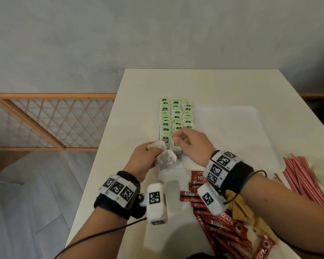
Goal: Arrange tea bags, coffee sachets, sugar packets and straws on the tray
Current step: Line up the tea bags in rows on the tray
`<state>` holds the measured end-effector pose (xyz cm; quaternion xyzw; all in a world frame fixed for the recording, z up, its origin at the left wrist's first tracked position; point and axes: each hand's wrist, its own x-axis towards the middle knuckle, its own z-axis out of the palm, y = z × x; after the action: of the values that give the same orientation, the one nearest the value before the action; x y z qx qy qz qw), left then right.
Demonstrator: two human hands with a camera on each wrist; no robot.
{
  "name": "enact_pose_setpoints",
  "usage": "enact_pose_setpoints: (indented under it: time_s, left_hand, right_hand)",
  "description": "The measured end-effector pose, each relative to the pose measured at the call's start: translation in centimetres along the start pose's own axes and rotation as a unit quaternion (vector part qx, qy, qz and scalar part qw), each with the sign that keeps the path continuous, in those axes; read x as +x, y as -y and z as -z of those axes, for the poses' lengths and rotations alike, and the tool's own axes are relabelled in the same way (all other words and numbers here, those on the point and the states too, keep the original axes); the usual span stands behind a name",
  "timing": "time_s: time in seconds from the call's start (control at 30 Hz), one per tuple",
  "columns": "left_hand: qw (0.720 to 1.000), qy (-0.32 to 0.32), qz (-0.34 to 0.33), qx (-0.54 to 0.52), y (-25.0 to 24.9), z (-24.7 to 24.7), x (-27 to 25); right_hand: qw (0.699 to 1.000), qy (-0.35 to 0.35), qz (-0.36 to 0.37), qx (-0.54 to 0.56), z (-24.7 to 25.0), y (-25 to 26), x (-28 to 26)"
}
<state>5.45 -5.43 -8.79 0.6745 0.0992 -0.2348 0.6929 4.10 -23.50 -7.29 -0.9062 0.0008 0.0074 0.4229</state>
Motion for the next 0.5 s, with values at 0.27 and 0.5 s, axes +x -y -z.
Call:
enact_pose_setpoints:
  time_s: [0.27,0.5]
  left_hand:
    - [1.000,0.016,-0.009,0.016,-0.4,-2.0,-1.2]
    - [0.997,0.046,-0.038,0.043,-0.9,-1.1,-3.5]
  right_hand:
    - [0.993,0.089,-0.046,0.062,-0.6,-1.1,-2.5]
    - [0.995,0.077,-0.029,0.064,0.5,-0.9,-3.8]
